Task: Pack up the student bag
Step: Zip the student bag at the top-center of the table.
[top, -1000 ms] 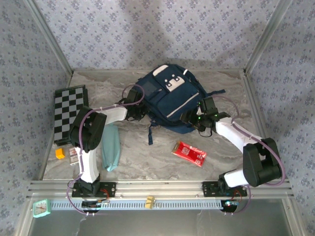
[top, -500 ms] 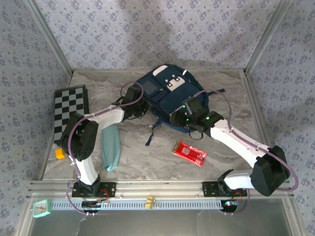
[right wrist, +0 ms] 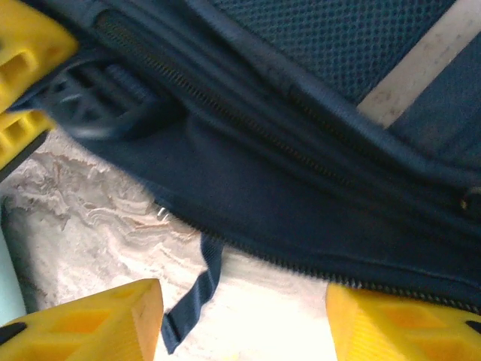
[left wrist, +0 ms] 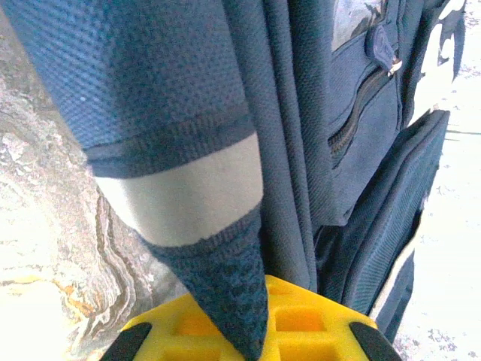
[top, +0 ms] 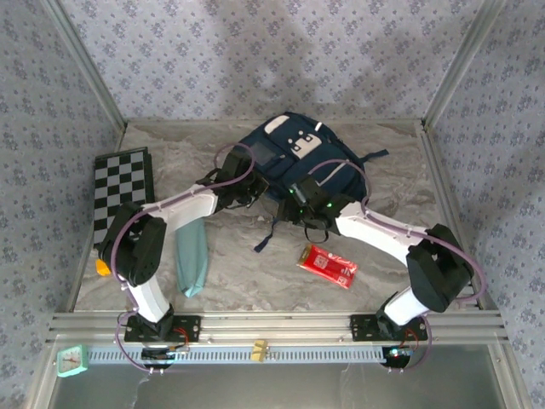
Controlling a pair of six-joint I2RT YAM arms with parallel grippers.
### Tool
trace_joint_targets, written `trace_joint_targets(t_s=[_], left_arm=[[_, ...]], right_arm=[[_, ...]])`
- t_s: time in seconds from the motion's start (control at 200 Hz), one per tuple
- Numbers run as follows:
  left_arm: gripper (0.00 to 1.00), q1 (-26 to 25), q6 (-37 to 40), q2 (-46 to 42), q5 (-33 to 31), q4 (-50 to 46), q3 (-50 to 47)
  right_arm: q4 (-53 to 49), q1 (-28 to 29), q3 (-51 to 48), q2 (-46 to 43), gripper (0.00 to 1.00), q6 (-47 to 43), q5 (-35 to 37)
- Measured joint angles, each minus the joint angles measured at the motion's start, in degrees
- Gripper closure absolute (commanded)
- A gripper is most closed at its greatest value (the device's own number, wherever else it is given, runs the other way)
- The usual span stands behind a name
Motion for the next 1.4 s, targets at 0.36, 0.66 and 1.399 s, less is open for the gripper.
trace_joint_targets(t_s=[0.36,0.66,1.399], left_arm=[[1.00,-5.8,-3.5,-2.9,-2.2,3.2,-4.3],[1.00,-6.1,-4.1,-2.7,-2.0,2.1,-3.1],[1.00,-6.3,-4.3,-2.7,-2.4,2.2,-3.1]], right_arm=[[-1.6,-8.3,-0.6,-1.7,0.33,-14.4,-3.7],[-6.8,-0.5,-3.3,-8.1,0.43,-14.3,4.7],[-17.0,5.3,13.3,10.1,0.65,1.3,19.8]])
